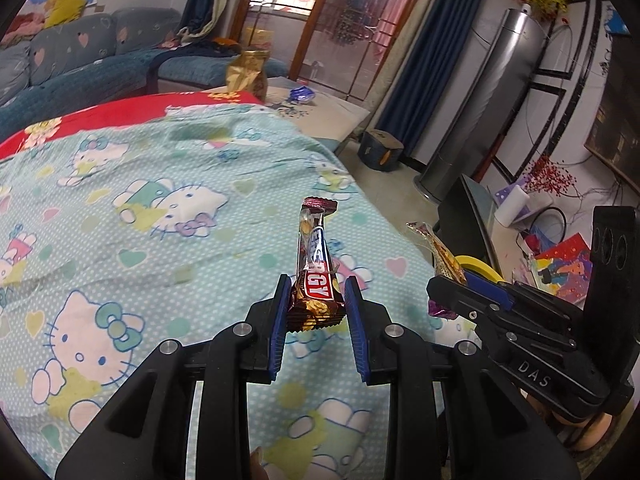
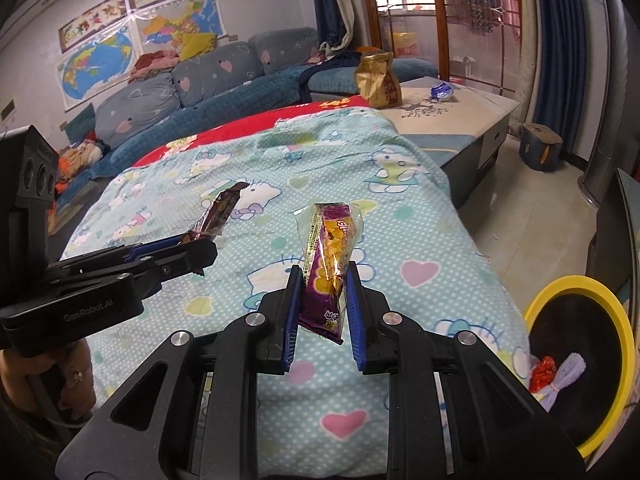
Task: Collect trash
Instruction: 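Carry the chocolate bar and purple snack packet over the yellow bin with both tools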
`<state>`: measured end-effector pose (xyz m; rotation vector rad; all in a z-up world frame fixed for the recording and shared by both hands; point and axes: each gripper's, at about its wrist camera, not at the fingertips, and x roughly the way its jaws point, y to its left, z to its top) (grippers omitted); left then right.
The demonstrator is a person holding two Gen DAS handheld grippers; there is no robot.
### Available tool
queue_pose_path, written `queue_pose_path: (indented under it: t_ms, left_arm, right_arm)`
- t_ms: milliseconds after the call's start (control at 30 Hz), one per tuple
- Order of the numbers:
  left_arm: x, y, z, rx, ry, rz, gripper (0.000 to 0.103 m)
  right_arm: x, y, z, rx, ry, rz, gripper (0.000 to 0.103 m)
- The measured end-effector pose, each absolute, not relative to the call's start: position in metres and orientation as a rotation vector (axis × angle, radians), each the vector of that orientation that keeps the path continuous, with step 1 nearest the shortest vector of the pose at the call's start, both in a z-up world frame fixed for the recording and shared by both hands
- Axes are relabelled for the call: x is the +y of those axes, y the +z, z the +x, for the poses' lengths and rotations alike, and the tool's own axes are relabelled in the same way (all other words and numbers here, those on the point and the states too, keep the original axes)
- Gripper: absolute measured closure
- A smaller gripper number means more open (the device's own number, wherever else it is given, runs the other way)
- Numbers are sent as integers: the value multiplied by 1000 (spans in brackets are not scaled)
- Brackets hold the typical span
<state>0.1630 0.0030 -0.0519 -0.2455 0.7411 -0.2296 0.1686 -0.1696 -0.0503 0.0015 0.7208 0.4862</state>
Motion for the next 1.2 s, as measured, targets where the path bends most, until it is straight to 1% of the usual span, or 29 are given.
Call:
queue_pose_path:
  t_ms: [600, 1200]
  left_arm:
    - [-63, -41, 168, 739, -339, -156, 77]
    - [-129, -30, 171, 728, -454, -71, 77]
  right_arm:
    - [-244, -47, 158, 687, 362, 91, 87]
    - [-300, -53, 145, 670, 243, 157, 87]
